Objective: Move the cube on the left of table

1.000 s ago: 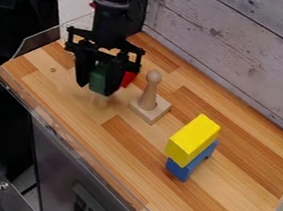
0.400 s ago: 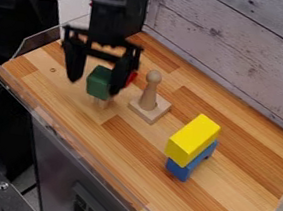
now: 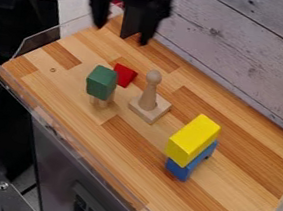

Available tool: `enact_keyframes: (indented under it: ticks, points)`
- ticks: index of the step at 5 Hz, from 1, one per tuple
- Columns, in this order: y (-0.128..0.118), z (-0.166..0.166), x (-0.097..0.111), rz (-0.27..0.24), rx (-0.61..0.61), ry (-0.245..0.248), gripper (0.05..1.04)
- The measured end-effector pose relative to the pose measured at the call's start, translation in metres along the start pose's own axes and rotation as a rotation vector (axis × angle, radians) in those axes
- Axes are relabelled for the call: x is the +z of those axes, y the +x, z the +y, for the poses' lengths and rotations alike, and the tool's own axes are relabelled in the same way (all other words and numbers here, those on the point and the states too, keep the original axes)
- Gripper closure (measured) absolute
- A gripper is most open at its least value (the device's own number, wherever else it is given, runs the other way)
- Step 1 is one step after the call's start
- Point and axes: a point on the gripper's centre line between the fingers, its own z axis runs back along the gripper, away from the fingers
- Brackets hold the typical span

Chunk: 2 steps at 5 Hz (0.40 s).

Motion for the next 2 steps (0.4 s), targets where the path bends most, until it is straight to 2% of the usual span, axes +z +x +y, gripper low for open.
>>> enact_keyframes:
  ticks: [1, 2]
  points:
    - [-0.008, -0.028, 0.007, -0.018, -0.04, -0.034, 0.085]
    - [-0.022, -0.044, 0.001, 0.008, -0.023, -0.043, 0.085]
